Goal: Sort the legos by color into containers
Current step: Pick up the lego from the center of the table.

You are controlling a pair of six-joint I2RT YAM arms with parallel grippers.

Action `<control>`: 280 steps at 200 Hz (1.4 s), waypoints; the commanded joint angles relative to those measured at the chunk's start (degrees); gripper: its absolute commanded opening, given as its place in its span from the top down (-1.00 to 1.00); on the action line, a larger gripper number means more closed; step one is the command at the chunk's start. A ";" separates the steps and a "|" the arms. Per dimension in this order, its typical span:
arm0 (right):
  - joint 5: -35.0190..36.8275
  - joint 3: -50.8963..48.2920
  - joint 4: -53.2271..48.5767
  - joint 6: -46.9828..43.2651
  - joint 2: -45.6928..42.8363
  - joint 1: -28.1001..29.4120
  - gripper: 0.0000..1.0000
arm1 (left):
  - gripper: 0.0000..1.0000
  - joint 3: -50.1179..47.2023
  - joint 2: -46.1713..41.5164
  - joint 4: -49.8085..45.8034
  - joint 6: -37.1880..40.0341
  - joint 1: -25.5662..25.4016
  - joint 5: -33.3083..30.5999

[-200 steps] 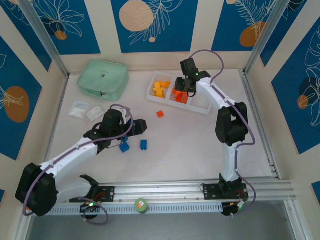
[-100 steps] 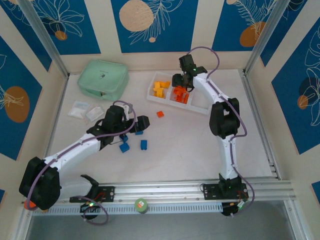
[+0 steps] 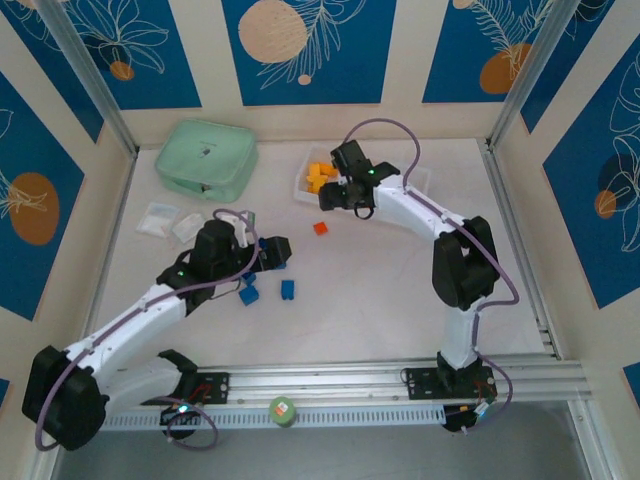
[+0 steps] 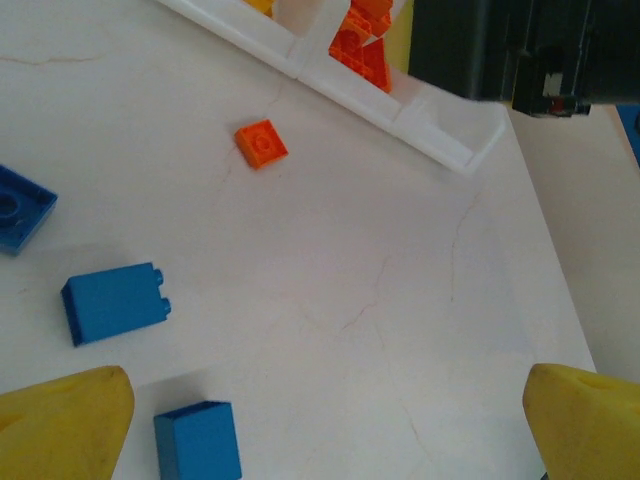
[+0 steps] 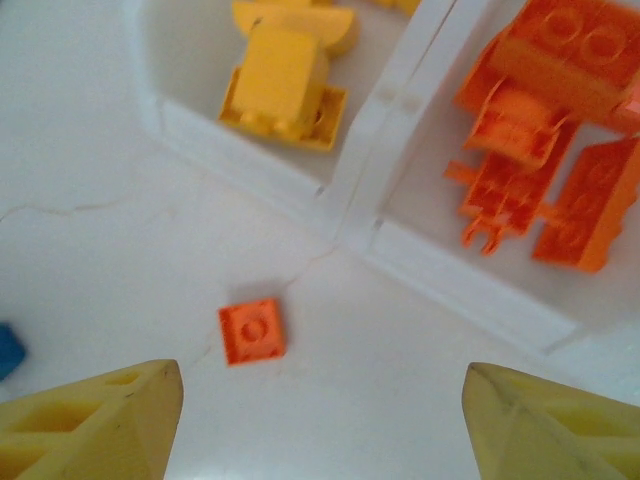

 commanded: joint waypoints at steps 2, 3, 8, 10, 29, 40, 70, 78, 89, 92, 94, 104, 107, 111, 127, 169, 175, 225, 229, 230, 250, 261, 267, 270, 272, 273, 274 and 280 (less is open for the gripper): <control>-2.81 -3.17 0.86 4.50 -2.35 1.46 -0.52 | -0.99 -2.61 -3.68 -2.63 -0.93 0.88 -2.16; -2.91 -3.37 0.94 4.65 -2.36 1.57 -0.52 | -0.99 -2.77 -3.83 -2.68 -1.01 0.88 -2.24; -3.18 -4.03 1.37 5.41 -2.53 2.10 -0.53 | -0.99 -3.46 -4.61 -2.65 -1.31 0.88 -2.55; -3.19 -4.32 1.53 5.66 -2.55 2.36 -0.53 | -0.99 -3.73 -4.87 -2.70 -1.51 0.88 -2.71; -1.53 -5.50 2.08 7.74 -1.61 4.49 -0.57 | -0.99 -6.09 -7.63 -2.77 -2.77 0.97 -3.71; -1.20 -5.58 2.29 8.85 -0.33 5.42 -0.59 | -0.99 -7.21 -9.16 -3.25 -3.38 0.97 -4.27; 1.21 -3.67 2.19 10.28 4.17 7.01 -0.62 | -0.99 -9.32 -12.94 -5.03 -4.16 0.97 -5.71; 2.70 -2.72 1.71 10.64 5.35 7.35 -0.62 | -0.99 -9.52 -13.82 -5.92 -4.12 0.97 -6.30; 3.05 -1.56 1.67 10.74 6.82 7.49 -0.62 | -0.99 -9.63 -14.82 -6.95 -3.90 0.97 -7.08; 2.97 -1.36 1.88 10.56 7.18 7.49 -0.62 | -0.99 -9.74 -15.14 -7.16 -3.82 0.99 -7.26; 2.92 -1.19 2.01 10.42 7.44 7.49 -0.62 | -0.99 -9.71 -15.32 -7.33 -3.74 1.02 -7.36; 2.59 -0.26 2.91 9.44 8.96 7.49 -0.60 | -0.99 -9.87 -16.05 -7.85 -3.72 1.06 -7.97; 2.53 0.22 3.07 8.93 9.51 7.45 -0.59 | -0.99 -9.94 -16.23 -7.94 -3.71 1.06 -8.14; 2.57 1.00 2.98 8.40 10.19 7.41 -0.58 | -0.99 -10.03 -16.41 -8.09 -3.71 1.06 -8.36; 3.89 4.40 1.18 6.91 13.28 7.34 -0.52 | -0.99 -10.21 -16.90 -8.18 -3.85 1.06 -8.66; 4.37 7.07 2.14 2.54 16.83 6.36 -0.31 | -0.99 -10.32 -16.65 -8.41 -3.72 1.15 -9.09; 4.40 7.22 2.33 1.91 17.16 6.20 -0.29 | -0.99 -10.36 -16.49 -8.28 -3.72 1.15 -9.09; 2.40 8.96 1.64 -0.39 20.68 5.03 -0.18 | -0.99 -10.27 -14.38 -6.44 -3.54 1.17 -9.00; 2.43 8.95 1.64 -0.43 20.74 5.03 -0.16 | -0.99 -10.24 -14.12 -6.35 -3.54 1.20 -9.00; 2.43 8.93 1.64 -0.45 20.74 5.03 -0.16 | -0.99 -10.28 -14.06 -6.29 -3.54 1.22 -8.96; 1.54 8.41 2.14 -0.63 20.69 5.03 -0.05 | -0.99 -10.32 -12.84 -5.36 -3.63 1.23 -8.50; 1.64 8.13 2.25 -0.78 20.52 5.12 0.01 | -0.99 -10.23 -12.20 -5.01 -3.72 1.23 -8.30; 1.75 8.08 2.21 -0.82 20.39 5.21 0.05 | -0.99 -10.21 -11.93 -4.84 -3.71 1.26 -8.14; 1.75 8.04 2.17 -0.92 20.31 5.21 0.08 | -0.99 -10.17 -11.88 -4.75 -3.67 1.26 -8.13; 1.76 8.04 2.17 -0.91 20.24 5.21 0.09 | -0.99 -10.15 -11.76 -4.68 -3.71 1.24 -8.13; 1.74 8.04 2.17 -0.95 20.22 5.21 0.10 | -0.99 -10.14 -11.70 -4.71 -3.71 1.24 -8.08; 1.74 8.04 2.17 -0.97 20.17 5.21 0.10 | -0.99 -10.14 -11.66 -4.68 -3.72 1.23 -8.06; 1.74 7.96 2.15 -1.01 19.92 5.16 0.14 | -0.99 -10.06 -11.51 -4.66 -3.72 1.24 -7.97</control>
